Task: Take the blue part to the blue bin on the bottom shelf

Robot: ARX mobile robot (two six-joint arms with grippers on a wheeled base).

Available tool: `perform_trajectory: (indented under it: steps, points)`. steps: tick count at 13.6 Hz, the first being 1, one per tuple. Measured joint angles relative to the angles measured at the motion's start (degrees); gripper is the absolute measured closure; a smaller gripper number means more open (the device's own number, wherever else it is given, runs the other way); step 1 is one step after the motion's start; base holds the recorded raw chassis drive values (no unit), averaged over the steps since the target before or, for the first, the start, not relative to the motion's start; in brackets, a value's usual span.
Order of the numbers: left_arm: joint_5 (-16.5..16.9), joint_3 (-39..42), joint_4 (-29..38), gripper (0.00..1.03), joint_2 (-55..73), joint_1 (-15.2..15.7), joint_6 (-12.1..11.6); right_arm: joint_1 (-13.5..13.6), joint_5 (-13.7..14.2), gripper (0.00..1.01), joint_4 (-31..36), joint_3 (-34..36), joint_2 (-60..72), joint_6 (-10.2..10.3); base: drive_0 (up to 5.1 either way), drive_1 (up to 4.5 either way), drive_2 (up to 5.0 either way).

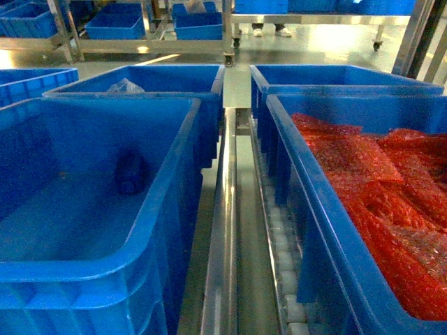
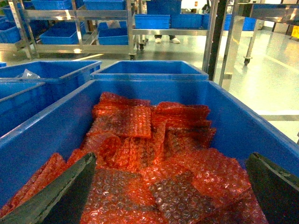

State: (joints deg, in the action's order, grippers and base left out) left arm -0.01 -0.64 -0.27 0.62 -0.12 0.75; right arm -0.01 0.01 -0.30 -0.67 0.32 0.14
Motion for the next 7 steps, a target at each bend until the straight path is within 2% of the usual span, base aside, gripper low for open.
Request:
perform_trajectory:
  steps: [7]
  points:
    - [0.0, 0.0, 0.0, 0.05, 0.0, 0.0, 0.0, 0.0, 0.0, 0.03, 0.0, 0.0, 0.0, 0.0, 0.0, 0.00, 0.0]
